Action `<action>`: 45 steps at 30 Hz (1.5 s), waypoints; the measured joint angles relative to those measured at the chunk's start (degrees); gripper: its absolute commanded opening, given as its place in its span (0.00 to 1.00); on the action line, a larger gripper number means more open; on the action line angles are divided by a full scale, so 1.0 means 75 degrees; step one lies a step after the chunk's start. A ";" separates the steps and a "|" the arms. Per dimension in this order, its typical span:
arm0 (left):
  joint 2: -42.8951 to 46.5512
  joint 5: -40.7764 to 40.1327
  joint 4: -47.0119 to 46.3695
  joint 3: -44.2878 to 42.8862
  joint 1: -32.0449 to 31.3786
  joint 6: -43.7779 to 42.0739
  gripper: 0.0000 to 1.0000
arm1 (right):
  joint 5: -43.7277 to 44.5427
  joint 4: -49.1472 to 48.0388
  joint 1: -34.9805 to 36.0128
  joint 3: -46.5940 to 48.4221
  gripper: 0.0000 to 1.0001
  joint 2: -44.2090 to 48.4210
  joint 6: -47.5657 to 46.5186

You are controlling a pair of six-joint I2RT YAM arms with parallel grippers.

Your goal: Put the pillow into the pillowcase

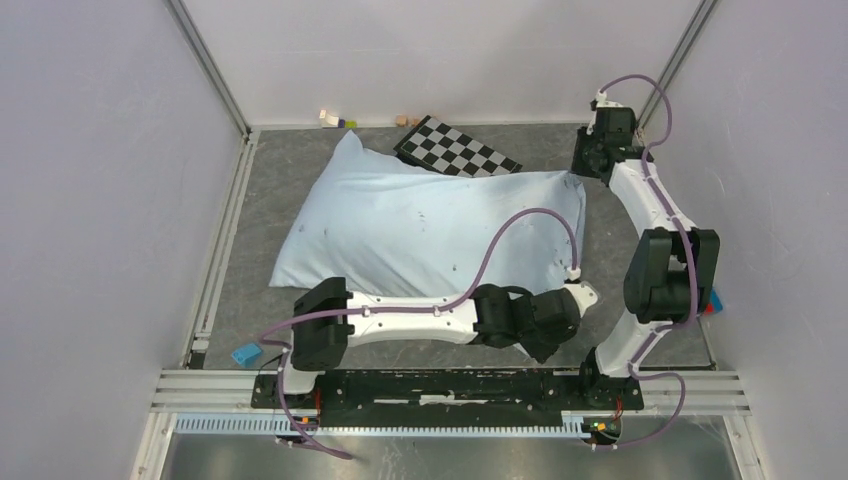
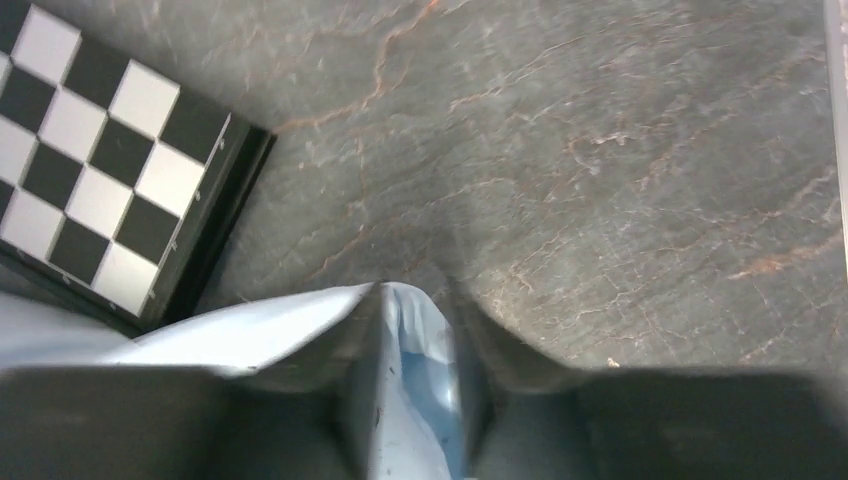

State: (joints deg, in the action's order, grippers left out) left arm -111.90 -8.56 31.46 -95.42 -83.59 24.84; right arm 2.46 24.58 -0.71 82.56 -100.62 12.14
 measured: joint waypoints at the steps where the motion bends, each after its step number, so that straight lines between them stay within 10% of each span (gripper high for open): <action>1: -0.0017 0.0178 -0.0052 -0.0023 0.0085 -0.0015 0.60 | 0.0029 -0.0006 -0.0064 0.0055 0.57 0.0015 0.0003; 9: 0.1381 0.1084 0.0379 0.0160 0.1553 0.0125 0.69 | -0.0015 0.0219 -0.0169 0.0128 0.97 0.1064 -0.0105; 17: 0.3585 -0.0635 0.1332 -0.0458 0.4809 0.0769 0.68 | 0.0213 -0.0105 0.2136 -0.0699 0.98 0.3150 0.0026; 23: 0.4170 -0.1408 0.1239 0.1131 0.7641 0.1495 0.61 | 0.0055 -0.0871 0.4141 -0.1848 0.98 0.3561 0.0283; 32: 0.3013 -0.0600 -0.0906 0.4054 0.7236 0.2664 0.60 | -0.0629 -0.2952 0.3314 -0.5406 0.98 0.3678 0.0909; 39: 0.4010 -0.0717 -0.1428 0.4730 0.7178 0.2946 0.71 | -0.0618 -0.2538 0.3127 -0.5115 0.98 0.4258 0.0874; 41: 0.4223 -0.0740 -0.1096 0.4540 0.7178 0.2844 0.92 | -0.0495 -0.2133 0.3136 -0.4788 0.98 0.4328 0.0819; 45: 0.4526 -0.0635 -0.0274 0.3824 0.7160 0.2352 1.00 | -0.0207 -0.1381 0.3290 -0.3998 0.98 0.4462 0.0734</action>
State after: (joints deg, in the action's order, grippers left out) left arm -77.95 -13.32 29.41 -66.74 -29.89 42.48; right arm 0.91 14.22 23.97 52.58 -67.16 17.65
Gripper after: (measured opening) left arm 0.963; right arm 0.979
